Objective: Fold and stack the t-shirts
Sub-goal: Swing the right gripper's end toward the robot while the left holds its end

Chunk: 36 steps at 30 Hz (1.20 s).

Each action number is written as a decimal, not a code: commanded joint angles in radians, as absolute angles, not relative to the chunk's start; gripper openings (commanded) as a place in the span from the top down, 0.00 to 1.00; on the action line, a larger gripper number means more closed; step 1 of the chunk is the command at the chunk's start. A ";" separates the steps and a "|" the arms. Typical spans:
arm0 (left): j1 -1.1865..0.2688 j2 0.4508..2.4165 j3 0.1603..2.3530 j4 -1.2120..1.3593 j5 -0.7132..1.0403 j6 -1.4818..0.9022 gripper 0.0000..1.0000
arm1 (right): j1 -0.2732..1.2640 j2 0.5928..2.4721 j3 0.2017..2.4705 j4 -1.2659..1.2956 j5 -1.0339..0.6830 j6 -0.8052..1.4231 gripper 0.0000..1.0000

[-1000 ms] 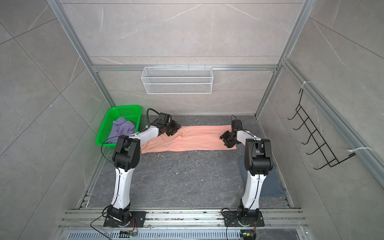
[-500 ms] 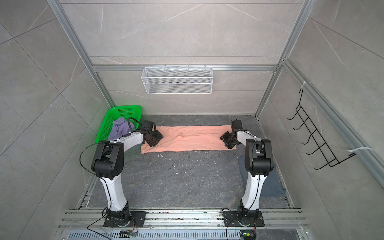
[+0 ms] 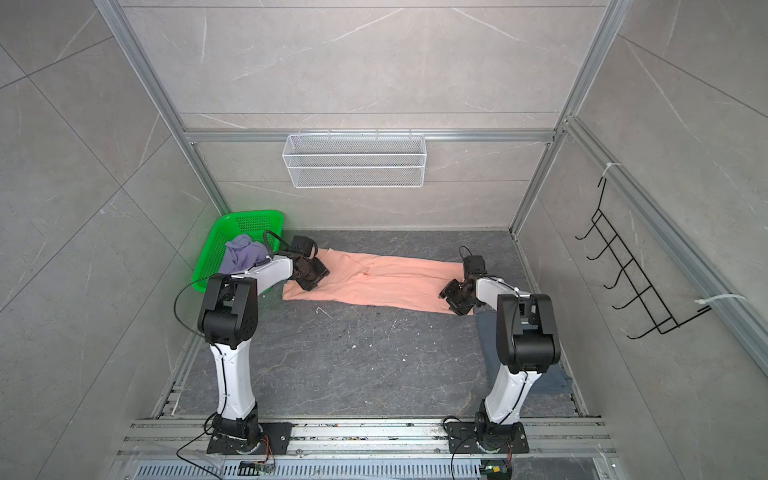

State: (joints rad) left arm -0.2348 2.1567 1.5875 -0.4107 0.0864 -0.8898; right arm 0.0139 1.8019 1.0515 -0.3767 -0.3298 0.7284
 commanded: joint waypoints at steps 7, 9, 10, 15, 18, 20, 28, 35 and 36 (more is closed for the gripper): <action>-0.243 2.386 1.863 -0.340 0.297 -0.847 0.40 | 0.107 1.598 0.720 -0.556 -0.350 0.705 0.44; -0.251 2.386 1.910 -0.340 0.310 -0.832 0.40 | 0.124 1.572 0.675 -0.539 -0.369 0.704 0.44; -0.255 2.374 1.925 -0.336 0.313 -0.825 0.39 | 0.135 1.560 0.662 -0.537 -0.377 0.704 0.44; -0.259 2.260 1.935 -0.336 0.331 -0.830 0.37 | 0.150 1.458 0.678 -0.596 -0.374 0.650 0.43; -0.270 2.185 1.918 -0.411 0.302 -0.806 0.34 | 0.150 1.378 0.737 -0.650 -0.356 0.603 0.40; -0.287 2.134 1.885 -0.461 0.268 -0.793 0.33 | 0.150 1.347 0.784 -0.683 -0.320 0.579 0.37; -0.405 2.080 1.813 -0.582 0.132 -0.766 0.23 | 0.149 1.412 0.962 -0.688 -0.153 0.572 0.17; -0.439 2.164 1.838 -0.600 0.062 -0.820 0.03 | 0.149 1.599 1.114 -0.603 -0.139 0.621 0.08; -0.438 2.173 1.840 -0.597 0.054 -0.822 0.00 | 0.148 1.621 1.122 -0.579 -0.147 0.629 0.07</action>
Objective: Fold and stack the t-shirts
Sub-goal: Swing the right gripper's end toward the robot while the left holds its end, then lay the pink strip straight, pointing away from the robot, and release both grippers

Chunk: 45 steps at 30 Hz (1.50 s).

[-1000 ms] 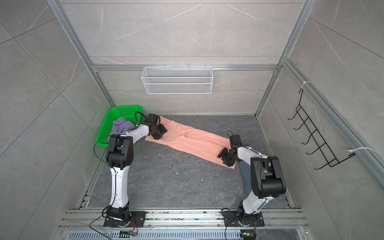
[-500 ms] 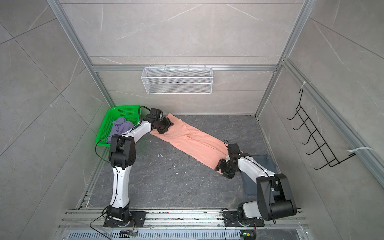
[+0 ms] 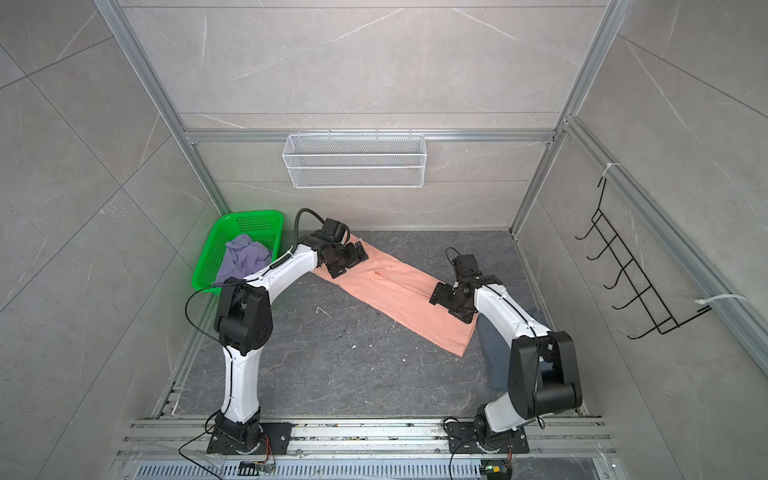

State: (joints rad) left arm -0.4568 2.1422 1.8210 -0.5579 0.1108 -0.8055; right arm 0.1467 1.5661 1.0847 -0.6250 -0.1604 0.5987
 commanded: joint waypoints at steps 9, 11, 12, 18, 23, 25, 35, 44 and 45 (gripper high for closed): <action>-0.396 2.301 1.930 -0.591 0.100 -0.828 0.00 | 0.149 1.798 1.123 -0.427 -0.244 0.713 0.02; -0.380 2.322 1.939 -0.590 0.113 -0.836 0.00 | 0.151 1.799 1.093 -0.406 -0.263 0.735 0.03; -0.374 2.339 1.941 -0.591 0.116 -0.836 0.00 | 0.156 1.798 1.076 -0.395 -0.273 0.741 0.03; -0.332 2.418 1.974 -0.591 0.164 -0.841 0.00 | 0.248 1.798 1.001 -0.393 -0.273 0.779 0.06; -0.301 2.486 2.054 -0.591 0.242 -0.801 0.01 | 0.346 1.779 0.943 -0.396 -0.257 0.832 0.08; -0.289 2.517 2.094 -0.583 0.301 -0.770 0.01 | 0.398 1.765 0.930 -0.426 -0.229 0.845 0.09; -0.287 2.638 2.273 -0.606 0.500 -0.595 0.01 | 0.748 1.650 0.726 -0.488 -0.076 1.119 0.10; -0.292 2.666 2.304 -0.525 0.546 -0.649 0.01 | 0.996 1.875 0.941 -0.604 -0.047 1.146 0.10; -0.294 2.671 2.320 -0.527 0.548 -0.650 0.01 | 1.006 1.898 0.971 -0.614 -0.050 1.138 0.10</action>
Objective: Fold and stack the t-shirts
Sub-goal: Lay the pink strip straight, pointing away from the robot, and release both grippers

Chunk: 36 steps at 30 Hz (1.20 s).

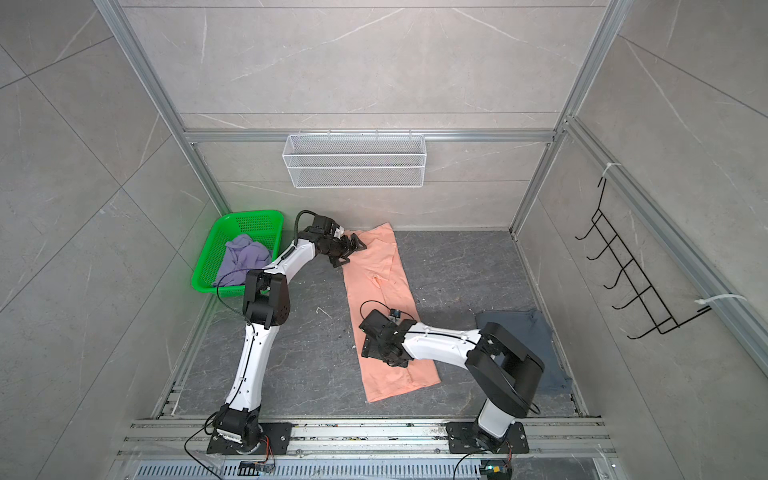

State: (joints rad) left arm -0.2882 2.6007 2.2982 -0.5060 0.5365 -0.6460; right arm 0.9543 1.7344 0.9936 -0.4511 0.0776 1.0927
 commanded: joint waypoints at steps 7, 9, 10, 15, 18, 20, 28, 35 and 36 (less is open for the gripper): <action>-0.300 2.695 2.379 -0.508 0.579 -0.662 0.01 | 1.052 1.945 1.042 -0.565 -0.078 1.101 0.10; -0.301 2.698 2.379 -0.496 0.588 -0.674 0.01 | 1.061 1.955 1.064 -0.571 -0.080 1.090 0.10; -0.302 2.699 2.380 -0.491 0.593 -0.677 0.01 | 1.061 1.963 1.072 -0.579 -0.080 1.089 0.10; -0.305 2.702 2.372 -0.448 0.620 -0.697 0.01 | 1.071 1.977 1.094 -0.531 -0.122 1.048 0.10; -0.307 2.700 2.373 -0.423 0.620 -0.710 0.01 | 1.078 2.001 1.136 -0.557 -0.129 1.024 0.10; -0.306 2.702 2.374 -0.397 0.627 -0.723 0.01 | 1.084 2.016 1.164 -0.559 -0.141 0.991 0.11; -0.305 2.702 2.370 -0.373 0.627 -0.745 0.01 | 1.113 2.045 1.192 -0.578 -0.136 0.992 0.12; -0.293 2.671 2.366 -0.344 0.661 -0.760 0.01 | 1.111 1.930 1.130 -0.581 -0.076 1.013 0.10; -0.293 2.660 2.364 -0.337 0.667 -0.761 0.01 | 1.111 1.916 1.144 -0.582 -0.071 1.003 0.10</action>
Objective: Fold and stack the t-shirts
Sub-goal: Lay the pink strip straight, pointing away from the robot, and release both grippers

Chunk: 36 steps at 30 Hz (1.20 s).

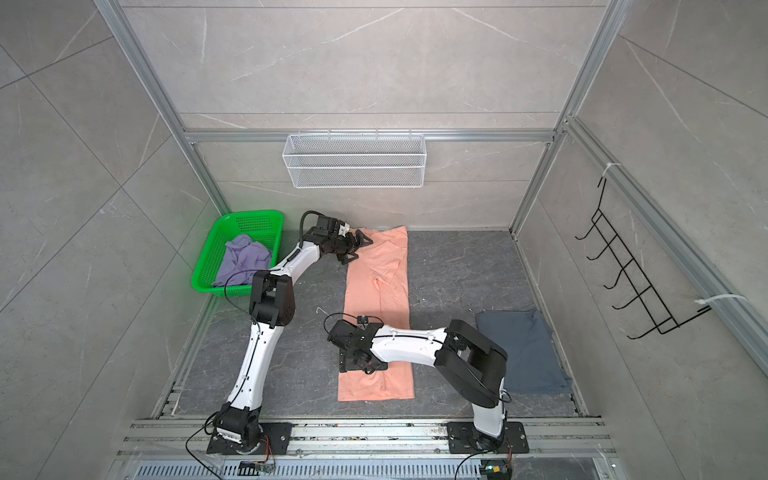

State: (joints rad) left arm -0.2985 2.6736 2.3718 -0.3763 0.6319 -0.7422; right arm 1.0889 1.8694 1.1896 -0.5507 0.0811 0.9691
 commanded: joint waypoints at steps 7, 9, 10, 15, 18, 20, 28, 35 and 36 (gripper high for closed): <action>-0.281 2.562 2.321 -0.276 0.709 -0.767 0.00 | 1.109 1.841 1.272 -0.673 0.003 0.968 0.09; -0.278 2.519 2.282 -0.256 0.714 -0.768 0.00 | 1.109 1.798 1.301 -0.711 0.050 0.969 0.09; -0.276 2.492 2.250 -0.240 0.716 -0.769 0.00 | 1.109 1.772 1.308 -0.724 0.081 0.972 0.09; -0.268 2.341 2.068 -0.173 0.718 -0.780 0.00 | 1.102 1.624 1.279 -0.738 0.220 1.006 0.09; -0.268 2.214 1.941 -0.196 0.700 -0.727 0.00 | 1.081 1.541 1.250 -0.794 0.326 1.069 0.09; -0.270 2.121 1.815 -0.199 0.665 -0.687 0.00 | 1.073 1.499 1.269 -0.891 0.429 1.099 0.08; -0.287 1.755 1.368 -0.348 0.544 -0.602 0.01 | 1.007 1.320 1.191 -0.949 0.478 1.091 0.02; -0.397 1.436 0.997 -0.478 0.423 -0.642 0.05 | 0.912 1.223 0.946 -0.757 0.213 1.067 0.04; -0.413 1.387 0.948 -0.482 0.409 -0.664 0.06 | 0.902 1.222 0.918 -0.725 0.162 1.062 0.04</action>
